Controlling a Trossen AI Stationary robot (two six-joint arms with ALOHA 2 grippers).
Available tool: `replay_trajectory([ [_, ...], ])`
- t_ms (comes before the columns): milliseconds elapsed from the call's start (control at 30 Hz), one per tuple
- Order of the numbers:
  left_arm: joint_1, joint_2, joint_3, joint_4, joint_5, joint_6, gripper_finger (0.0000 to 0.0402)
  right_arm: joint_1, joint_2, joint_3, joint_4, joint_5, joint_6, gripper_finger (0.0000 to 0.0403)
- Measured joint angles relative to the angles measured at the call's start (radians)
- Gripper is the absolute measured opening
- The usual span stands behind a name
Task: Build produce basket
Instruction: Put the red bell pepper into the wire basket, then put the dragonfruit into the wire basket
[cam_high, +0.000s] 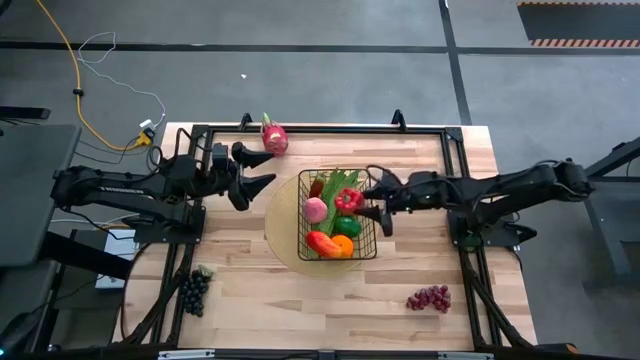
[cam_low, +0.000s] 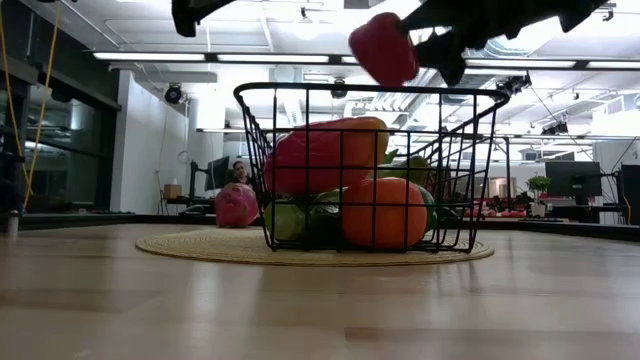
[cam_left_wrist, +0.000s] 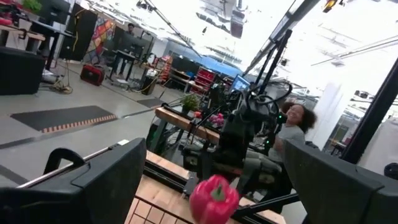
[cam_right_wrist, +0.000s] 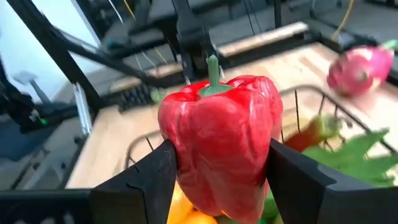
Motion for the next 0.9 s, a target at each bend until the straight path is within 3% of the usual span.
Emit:
replay_trajectory([
  [433,0.0,0.0,0.0,-0.05,0.0,-0.009,0.0365,-0.001,0.097,0.003,-0.033,-0.001,0.047,0.0219],
  [700,0.001,0.0,0.0,-0.05,0.008,-0.009,0.0365,0.0,0.093,0.031,-0.108,-0.019,0.088,0.0277],
  [900,0.001,0.0,0.0,-0.05,0.008,0.007,0.0365,0.0,0.093,0.165,-0.276,0.024,-0.07,0.031],
])
